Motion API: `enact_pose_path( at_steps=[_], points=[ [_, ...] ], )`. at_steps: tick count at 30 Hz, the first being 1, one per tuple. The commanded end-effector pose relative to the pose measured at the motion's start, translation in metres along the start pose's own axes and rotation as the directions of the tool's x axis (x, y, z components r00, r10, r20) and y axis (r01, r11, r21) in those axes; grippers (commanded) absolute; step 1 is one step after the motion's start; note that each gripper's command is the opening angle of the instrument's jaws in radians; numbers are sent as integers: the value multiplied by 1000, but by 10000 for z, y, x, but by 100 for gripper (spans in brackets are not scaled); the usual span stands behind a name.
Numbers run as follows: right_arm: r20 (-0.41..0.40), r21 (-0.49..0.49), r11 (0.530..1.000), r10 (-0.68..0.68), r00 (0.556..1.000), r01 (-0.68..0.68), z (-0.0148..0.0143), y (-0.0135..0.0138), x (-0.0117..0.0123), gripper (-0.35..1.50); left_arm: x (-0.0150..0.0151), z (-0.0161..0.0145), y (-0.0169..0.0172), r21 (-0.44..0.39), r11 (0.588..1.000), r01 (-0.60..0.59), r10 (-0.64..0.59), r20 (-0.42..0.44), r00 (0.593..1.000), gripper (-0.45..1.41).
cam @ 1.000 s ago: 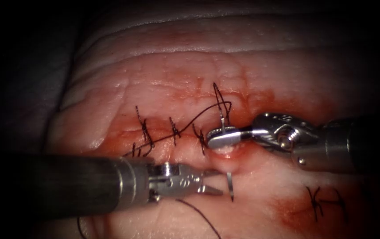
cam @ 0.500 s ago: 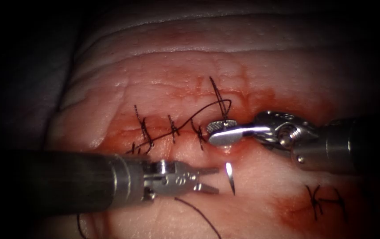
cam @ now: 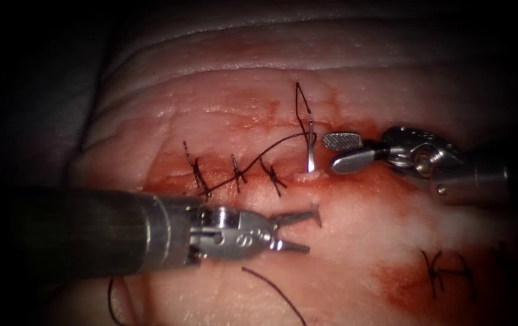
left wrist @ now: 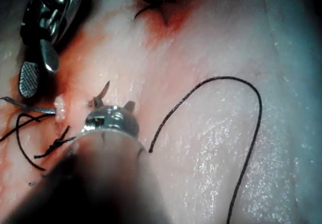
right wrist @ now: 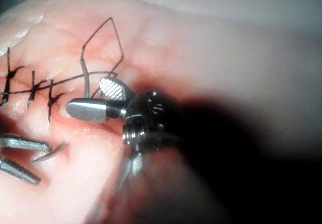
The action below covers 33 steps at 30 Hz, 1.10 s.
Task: Wound Closure
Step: Pull the needle through the skin with the left grabber.
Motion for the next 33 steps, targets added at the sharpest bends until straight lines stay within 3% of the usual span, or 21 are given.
enact_pose_path(
  at_steps=[1,9,12,15,19,22,26,33],
  points=[
    [-7,-5,1000,1,1000,-2,2,7,-3,84,-4,9,-1,5,1000,0,0,-7,1000,29],
    [-16,-29,1000,-1,1000,1,-6,13,0,67,-12,19,-15,27,1000,-1,2,-31,1000,29],
    [-16,-28,1000,-2,1000,1,-6,13,-1,59,-14,26,-18,32,1000,-2,3,-29,1000,21],
    [-15,-28,1000,-1,1000,1,-6,11,-2,49,-16,35,-19,36,999,-10,11,-27,1000,1],
    [-14,-27,1000,0,1000,0,-9,11,-1,32,-14,43,-18,25,1000,14,-12,-72,997,-45],
    [-14,-30,1000,1,1000,-1,-11,11,0,20,-14,42,-18,9,998,65,-64,-96,993,-45],
    [-14,-32,999,4,1000,-4,-14,9,1,14,-13,38,-17,-74,976,207,-216,-168,962,-45],
    [-14,-31,1000,6,1000,-7,-12,1,-2,14,-5,25,-20,-247,855,457,-510,-240,826,-45]
  ],
)
